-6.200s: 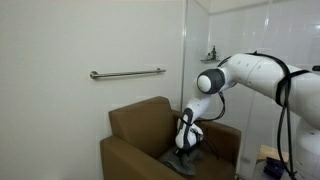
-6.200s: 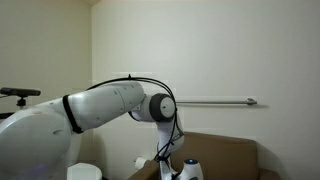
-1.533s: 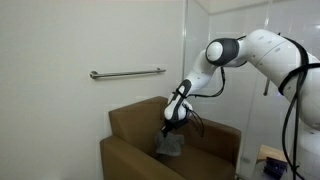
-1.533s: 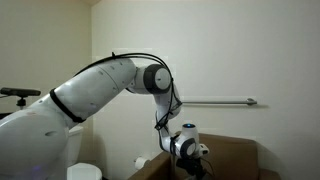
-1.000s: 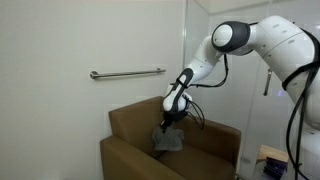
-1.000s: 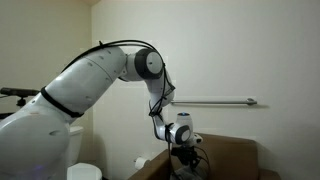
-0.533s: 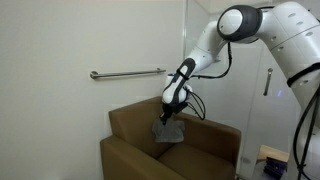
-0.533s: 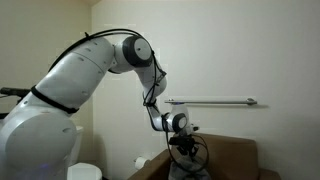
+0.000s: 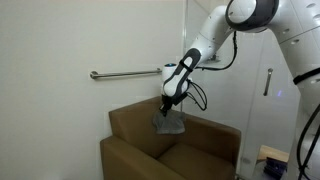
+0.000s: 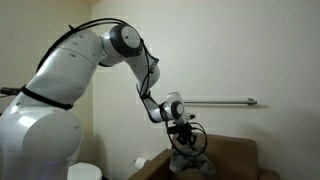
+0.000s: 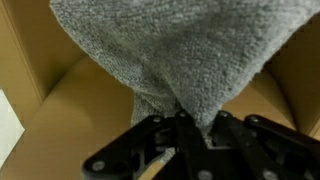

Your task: Pick the cloth and put it on the shoulder of the couch

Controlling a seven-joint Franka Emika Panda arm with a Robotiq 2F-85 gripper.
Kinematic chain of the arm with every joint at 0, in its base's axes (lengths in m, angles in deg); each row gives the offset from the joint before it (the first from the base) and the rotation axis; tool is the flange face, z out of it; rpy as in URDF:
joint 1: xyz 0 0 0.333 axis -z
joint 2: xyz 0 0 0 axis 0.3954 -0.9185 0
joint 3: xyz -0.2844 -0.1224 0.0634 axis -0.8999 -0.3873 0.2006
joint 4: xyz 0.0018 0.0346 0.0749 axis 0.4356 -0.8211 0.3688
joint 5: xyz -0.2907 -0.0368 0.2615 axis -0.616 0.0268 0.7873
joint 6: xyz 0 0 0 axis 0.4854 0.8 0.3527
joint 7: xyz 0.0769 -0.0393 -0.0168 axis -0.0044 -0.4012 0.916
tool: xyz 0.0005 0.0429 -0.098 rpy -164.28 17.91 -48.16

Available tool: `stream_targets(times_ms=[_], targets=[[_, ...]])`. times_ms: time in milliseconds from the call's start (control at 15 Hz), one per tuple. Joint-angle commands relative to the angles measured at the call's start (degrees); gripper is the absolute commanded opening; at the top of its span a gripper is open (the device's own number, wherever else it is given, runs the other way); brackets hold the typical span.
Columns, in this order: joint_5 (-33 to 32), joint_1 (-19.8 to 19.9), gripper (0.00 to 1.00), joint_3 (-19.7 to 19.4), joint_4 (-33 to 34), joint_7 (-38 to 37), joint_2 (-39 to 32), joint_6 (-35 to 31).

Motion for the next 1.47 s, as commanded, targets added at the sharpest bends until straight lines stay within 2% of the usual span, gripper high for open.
stream_targets(times_ms=[0,600,1400], targets=[[-4.0,-2.2,0.06,-1.0,-2.9,-4.1,5.3,2.6],[-7.0,-5.0,0.06,2.5,-5.2,-7.1,10.5,4.3],[-2.6,-5.3,0.06,10.8,-5.8,-5.6,11.1,2.4]])
